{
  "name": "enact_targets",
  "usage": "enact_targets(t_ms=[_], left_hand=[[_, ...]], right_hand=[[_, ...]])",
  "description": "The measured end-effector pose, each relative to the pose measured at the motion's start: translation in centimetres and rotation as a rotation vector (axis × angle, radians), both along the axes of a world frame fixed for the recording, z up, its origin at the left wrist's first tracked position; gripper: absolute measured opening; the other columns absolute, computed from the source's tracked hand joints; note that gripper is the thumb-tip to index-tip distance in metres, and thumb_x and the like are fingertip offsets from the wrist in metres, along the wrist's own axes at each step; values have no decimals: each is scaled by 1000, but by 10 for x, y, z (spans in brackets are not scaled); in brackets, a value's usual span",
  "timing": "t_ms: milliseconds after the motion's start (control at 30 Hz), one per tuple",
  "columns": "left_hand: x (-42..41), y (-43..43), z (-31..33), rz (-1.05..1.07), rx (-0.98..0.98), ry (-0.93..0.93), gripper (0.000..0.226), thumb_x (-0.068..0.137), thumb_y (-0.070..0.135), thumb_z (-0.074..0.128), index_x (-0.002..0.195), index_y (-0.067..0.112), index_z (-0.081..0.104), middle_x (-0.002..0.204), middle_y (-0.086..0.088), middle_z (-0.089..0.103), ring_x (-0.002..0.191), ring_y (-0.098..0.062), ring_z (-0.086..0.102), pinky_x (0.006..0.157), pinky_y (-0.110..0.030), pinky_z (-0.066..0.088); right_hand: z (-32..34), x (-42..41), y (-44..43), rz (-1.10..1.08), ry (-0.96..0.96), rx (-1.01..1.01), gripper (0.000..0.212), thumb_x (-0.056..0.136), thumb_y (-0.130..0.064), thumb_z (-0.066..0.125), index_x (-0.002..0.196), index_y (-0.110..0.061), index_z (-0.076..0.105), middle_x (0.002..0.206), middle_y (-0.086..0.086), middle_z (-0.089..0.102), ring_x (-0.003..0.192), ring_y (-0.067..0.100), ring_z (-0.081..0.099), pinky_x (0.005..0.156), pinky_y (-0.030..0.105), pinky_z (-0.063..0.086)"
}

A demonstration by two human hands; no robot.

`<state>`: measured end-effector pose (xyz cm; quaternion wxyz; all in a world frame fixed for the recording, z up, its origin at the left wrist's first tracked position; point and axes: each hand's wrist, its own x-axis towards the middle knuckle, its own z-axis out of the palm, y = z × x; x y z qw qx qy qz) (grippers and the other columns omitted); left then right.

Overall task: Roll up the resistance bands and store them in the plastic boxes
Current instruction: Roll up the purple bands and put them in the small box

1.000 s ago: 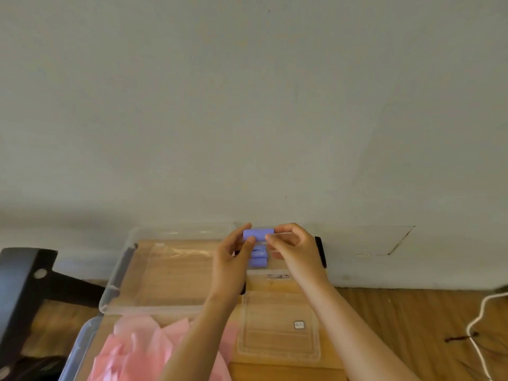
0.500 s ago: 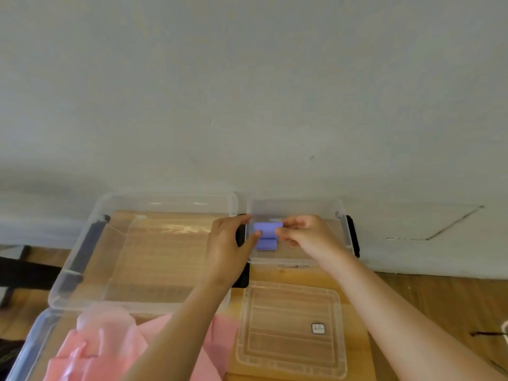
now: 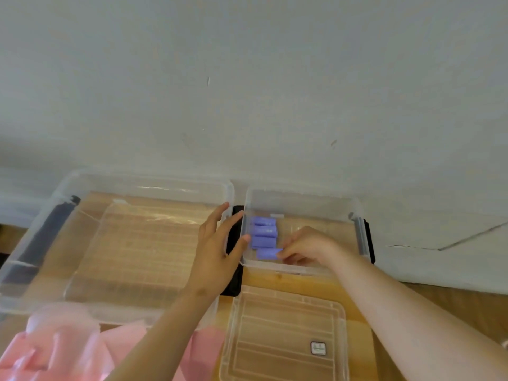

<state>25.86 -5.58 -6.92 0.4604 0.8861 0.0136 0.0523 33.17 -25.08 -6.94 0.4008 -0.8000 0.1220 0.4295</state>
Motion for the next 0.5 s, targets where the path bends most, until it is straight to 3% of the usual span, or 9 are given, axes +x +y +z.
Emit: enact_targets(t_ms=[100,233,333,500], left_hand=[[1,-1,2,-1,-18,8,42,91,37,56,132,41,47,146,33,19,137,3,21,103,-9,17],[-1,-2,4,-5,-46,8,45,85,51,49,129,49,44,146,34,19,136,7,19,105,-10,18],[-2,-2,4,-1,-69,8,46,84,52,48,129,49,44,145,37,17,136,8,18,105,-11,19],[-1,-3,3,0,-77,7,48,84,51,49,132,44,47,145,38,17,137,7,18,105,-12,19]], right_hand=[[-7,4,7,24,21,-45,16,79,-3,74,88,-6,62,40,-5,59,38,2,57,41,13,42],[-15,10,9,52,80,-62,24,81,-3,73,103,-1,62,44,-4,62,43,4,61,50,18,48],[-20,13,10,18,122,-27,12,82,-1,72,89,-1,61,47,-1,64,45,6,62,60,22,52],[-22,14,14,-38,141,26,18,85,0,69,75,-6,55,72,10,65,64,14,64,84,32,53]])
